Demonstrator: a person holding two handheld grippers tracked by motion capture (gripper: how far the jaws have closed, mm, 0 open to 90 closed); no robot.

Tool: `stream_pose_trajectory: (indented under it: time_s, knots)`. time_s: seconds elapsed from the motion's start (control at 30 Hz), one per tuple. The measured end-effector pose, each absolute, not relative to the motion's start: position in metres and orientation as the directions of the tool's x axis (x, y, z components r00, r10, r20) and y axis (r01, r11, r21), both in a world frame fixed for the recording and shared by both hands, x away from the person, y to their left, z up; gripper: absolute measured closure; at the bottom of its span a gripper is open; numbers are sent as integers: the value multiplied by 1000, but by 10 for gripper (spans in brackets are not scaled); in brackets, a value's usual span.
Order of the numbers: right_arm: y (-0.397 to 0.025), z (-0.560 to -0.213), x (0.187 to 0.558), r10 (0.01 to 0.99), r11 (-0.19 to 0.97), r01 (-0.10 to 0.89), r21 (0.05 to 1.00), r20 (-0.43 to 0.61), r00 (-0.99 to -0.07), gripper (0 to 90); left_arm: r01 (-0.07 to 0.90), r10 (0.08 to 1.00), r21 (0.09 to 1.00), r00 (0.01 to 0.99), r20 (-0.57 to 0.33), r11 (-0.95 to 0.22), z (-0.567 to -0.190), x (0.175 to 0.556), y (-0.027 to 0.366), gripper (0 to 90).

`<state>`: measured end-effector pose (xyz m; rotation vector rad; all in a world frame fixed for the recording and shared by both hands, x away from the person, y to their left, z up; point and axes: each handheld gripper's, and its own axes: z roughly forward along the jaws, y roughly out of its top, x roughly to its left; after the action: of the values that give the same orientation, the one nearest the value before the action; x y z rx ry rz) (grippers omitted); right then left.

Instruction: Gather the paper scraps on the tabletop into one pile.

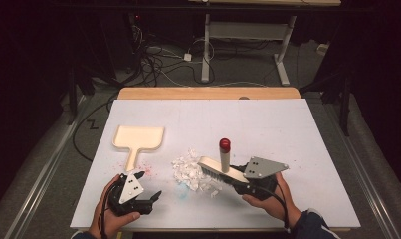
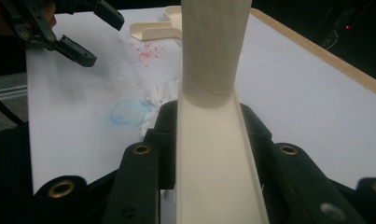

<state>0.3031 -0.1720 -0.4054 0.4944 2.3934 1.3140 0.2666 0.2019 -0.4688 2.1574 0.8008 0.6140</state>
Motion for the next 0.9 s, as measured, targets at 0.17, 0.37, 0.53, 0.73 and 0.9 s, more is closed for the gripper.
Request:
stream_pose_trajectory:
  time_s: [0.17,0.37,0.53,0.73,0.9]
  knots:
    - [-196,-399,292,447,516,134,846,-133,-884,679,350,705,771,688,173,-531,-469,266,202,184]
    - [-213,-408,275,410,556,160,816,-101,-906,680,340,703,770,685,191,-540,-468,267,202,184]
    - [-211,-423,267,368,584,172,793,-70,-927,680,352,716,775,676,177,-525,-467,266,205,186]
    - [-197,-429,289,384,586,145,797,-116,-916,681,342,707,773,682,187,-534,-468,266,204,186]
    - [-176,-433,308,378,598,111,794,-157,-912,681,354,708,769,683,177,-533,-469,267,204,186]
